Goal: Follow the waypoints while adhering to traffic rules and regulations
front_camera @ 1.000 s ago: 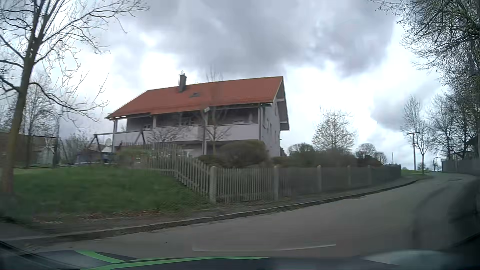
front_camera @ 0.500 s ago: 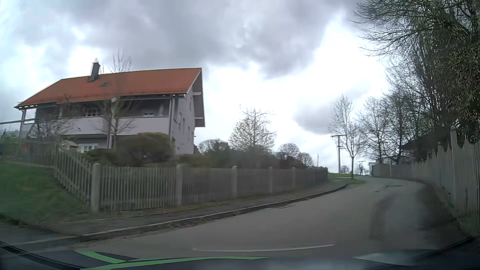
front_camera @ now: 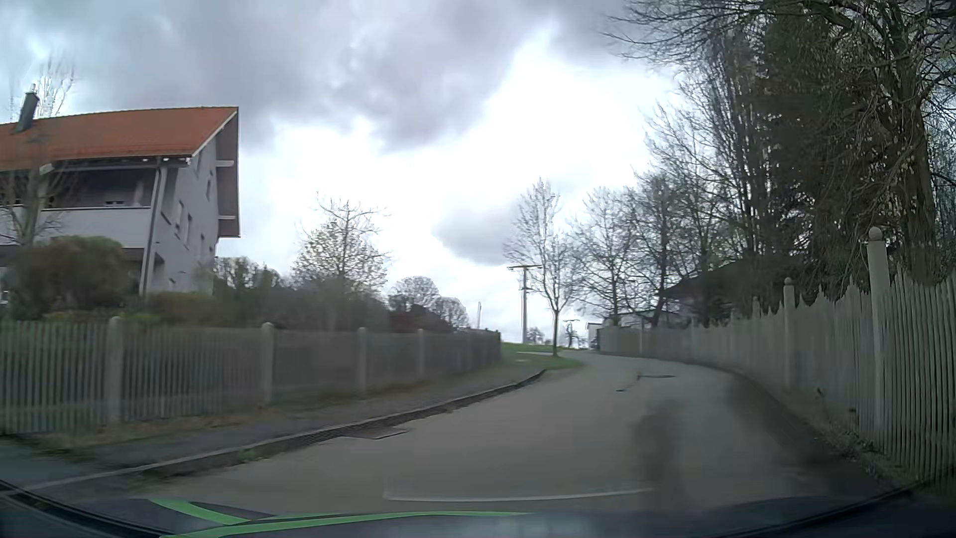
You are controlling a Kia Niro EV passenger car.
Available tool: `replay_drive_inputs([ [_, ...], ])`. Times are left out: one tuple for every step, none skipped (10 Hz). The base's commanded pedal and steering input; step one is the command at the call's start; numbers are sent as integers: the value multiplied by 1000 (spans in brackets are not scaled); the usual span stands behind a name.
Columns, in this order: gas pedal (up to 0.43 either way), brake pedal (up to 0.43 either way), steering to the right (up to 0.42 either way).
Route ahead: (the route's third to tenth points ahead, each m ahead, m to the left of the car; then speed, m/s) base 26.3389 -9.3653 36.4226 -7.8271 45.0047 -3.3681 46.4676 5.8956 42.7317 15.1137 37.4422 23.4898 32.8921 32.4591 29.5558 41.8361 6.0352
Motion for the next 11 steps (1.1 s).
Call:
replay_drive_inputs([
  [378, 0, 316],
  [390, 0, 281],
  [390, 0, 248],
  [398, 0, 202],
  [409, 0, 168],
  [421, 0, 153],
  [421, 0, 138],
  [421, 0, 122],
  [421, 0, 93],
  [421, 0, 67],
  [409, 0, 41],
])
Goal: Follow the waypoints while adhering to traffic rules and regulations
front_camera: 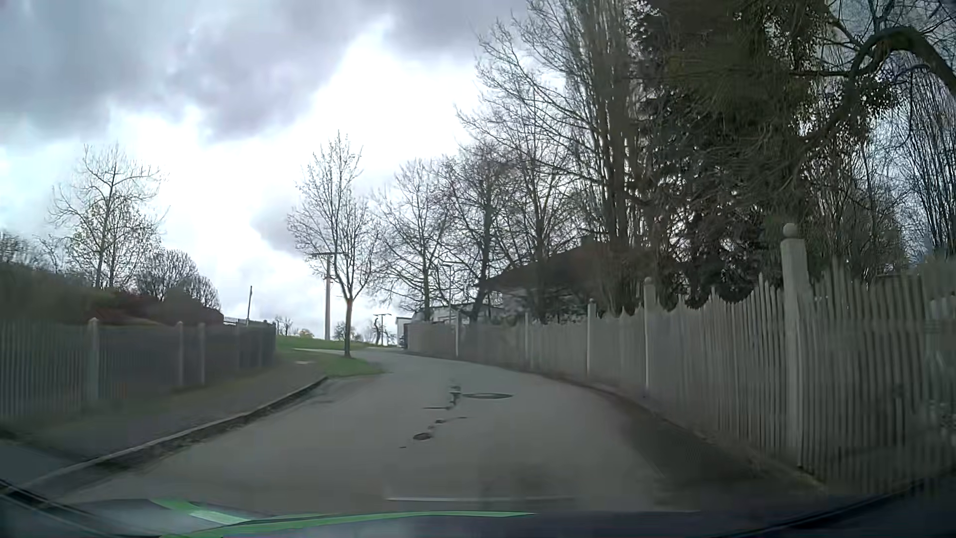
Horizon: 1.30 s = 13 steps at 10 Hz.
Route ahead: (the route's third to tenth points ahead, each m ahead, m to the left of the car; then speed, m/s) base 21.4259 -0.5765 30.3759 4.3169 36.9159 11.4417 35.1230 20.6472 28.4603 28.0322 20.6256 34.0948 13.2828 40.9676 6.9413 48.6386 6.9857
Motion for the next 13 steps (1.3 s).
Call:
replay_drive_inputs([
  [409, 0, 31],
  [409, 0, 28],
  [409, 0, 22],
  [398, 0, 9],
  [390, 0, 0],
  [370, 0, -2],
  [350, 0, -2],
  [331, 0, -2],
  [331, 0, -5],
  [331, 0, -9],
  [311, 0, -18],
  [299, 0, -23],
  [299, 0, -23],
])
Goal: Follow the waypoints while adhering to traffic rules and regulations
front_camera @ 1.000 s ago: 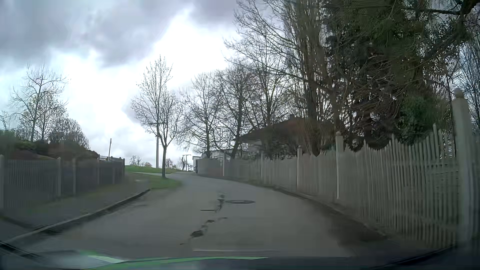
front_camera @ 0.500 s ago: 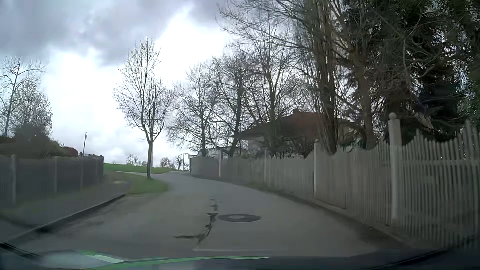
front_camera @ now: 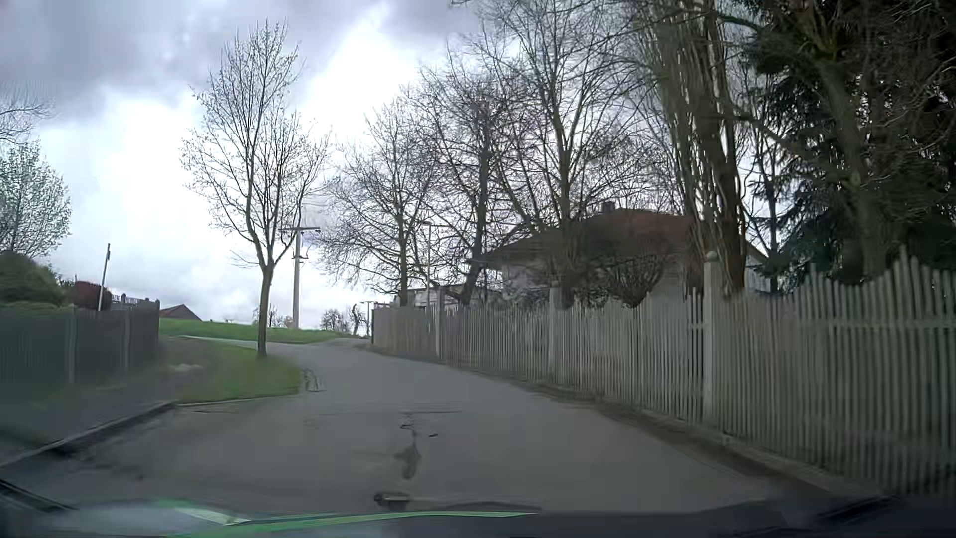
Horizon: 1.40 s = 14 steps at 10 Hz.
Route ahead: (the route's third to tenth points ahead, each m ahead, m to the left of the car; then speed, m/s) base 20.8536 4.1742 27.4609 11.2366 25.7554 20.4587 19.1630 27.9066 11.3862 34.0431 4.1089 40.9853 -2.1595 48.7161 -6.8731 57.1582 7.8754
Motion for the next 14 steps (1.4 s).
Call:
replay_drive_inputs([
  [248, 0, -23],
  [240, 0, -30],
  [240, 0, -43],
  [240, 0, -67],
  [240, 0, -83],
  [240, 0, -84],
  [240, 0, -85],
  [240, 0, -91],
  [240, 0, -95],
  [240, 0, -97],
  [240, 0, -102],
  [240, 0, -113],
  [240, 0, -122],
  [240, 0, -130],
])
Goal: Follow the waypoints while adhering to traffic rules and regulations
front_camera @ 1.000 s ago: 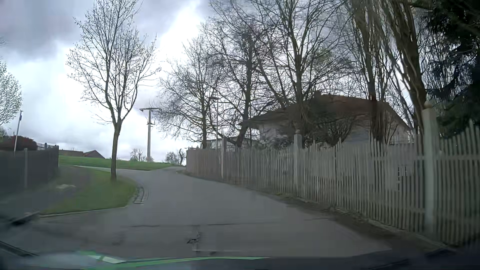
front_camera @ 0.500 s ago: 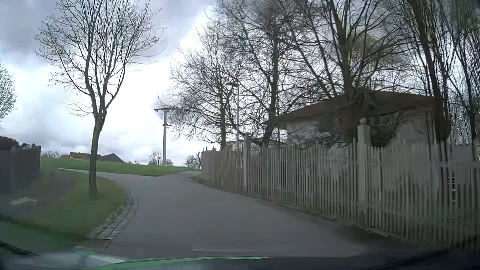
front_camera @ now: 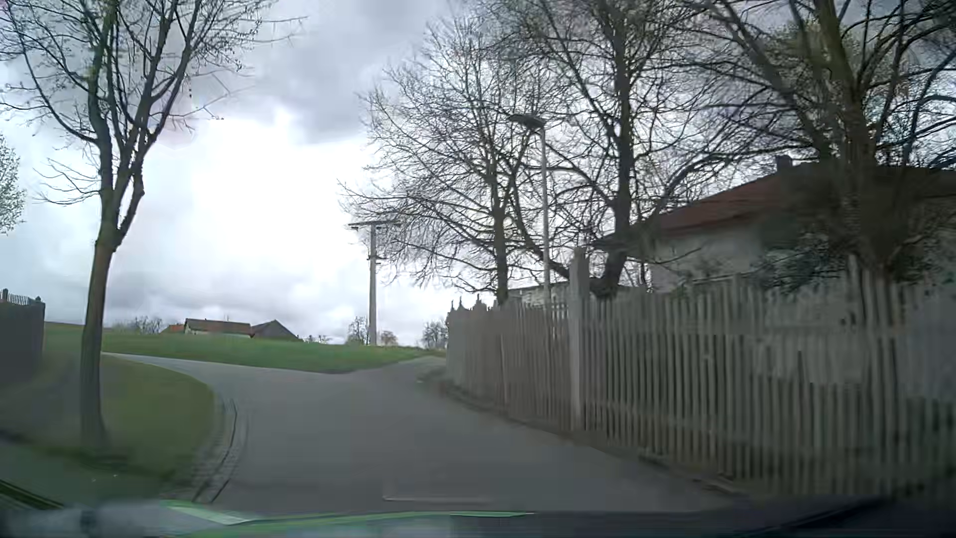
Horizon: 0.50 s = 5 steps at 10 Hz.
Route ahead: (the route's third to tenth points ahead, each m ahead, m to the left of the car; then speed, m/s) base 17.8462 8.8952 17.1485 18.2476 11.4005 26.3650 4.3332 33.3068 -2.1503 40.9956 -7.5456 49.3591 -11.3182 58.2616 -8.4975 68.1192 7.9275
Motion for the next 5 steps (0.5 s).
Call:
replay_drive_inputs([
  [240, 0, -130],
  [240, 0, -130],
  [228, 0, -131],
  [228, 0, -136],
  [209, 0, -146],
])
